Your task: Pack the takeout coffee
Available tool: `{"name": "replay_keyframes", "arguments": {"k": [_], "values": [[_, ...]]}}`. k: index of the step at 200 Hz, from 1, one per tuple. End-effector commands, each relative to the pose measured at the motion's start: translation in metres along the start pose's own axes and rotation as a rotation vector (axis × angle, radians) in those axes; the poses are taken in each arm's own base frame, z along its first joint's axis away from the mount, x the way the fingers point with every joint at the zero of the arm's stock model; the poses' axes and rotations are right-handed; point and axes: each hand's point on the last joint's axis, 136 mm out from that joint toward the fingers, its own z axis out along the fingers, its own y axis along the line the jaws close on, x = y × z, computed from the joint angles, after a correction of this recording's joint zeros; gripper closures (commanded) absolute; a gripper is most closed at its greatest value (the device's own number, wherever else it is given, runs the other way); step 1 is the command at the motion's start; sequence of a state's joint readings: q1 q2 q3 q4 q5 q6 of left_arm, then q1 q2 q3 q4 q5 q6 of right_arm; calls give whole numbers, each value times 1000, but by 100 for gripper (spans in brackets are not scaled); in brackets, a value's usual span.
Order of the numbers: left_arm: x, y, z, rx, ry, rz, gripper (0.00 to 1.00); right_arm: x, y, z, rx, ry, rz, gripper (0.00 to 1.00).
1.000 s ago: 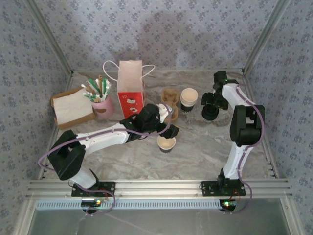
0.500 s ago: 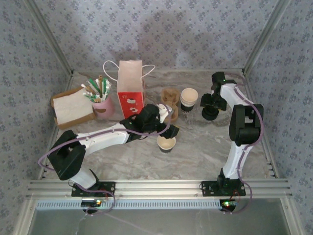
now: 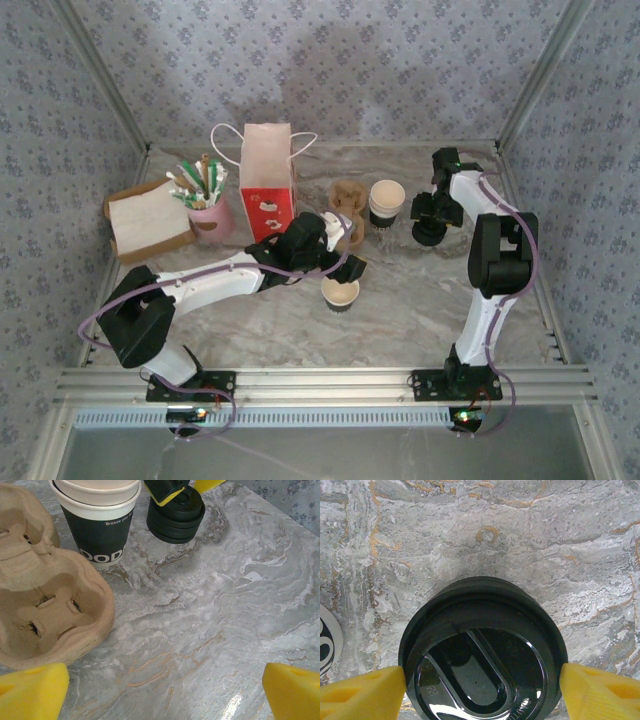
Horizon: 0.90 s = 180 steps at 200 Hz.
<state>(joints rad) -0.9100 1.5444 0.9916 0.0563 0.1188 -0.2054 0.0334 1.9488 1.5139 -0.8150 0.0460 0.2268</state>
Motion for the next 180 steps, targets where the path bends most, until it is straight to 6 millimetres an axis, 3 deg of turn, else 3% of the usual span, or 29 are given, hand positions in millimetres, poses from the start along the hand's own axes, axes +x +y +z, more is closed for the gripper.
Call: {"name": "replay_keyframes", "arguments": {"k": [1,116,180], "values": [[-13,-6,-9,13,-47,23,1,6,-2,3,27,34,-18,19],[-13,-6,-9,13,-47,25,1,5,-1,1,31,33,-22,20],[-13,-5,-9,14,-47,26,1,5,0,-1,31,28,-25,26]]}}
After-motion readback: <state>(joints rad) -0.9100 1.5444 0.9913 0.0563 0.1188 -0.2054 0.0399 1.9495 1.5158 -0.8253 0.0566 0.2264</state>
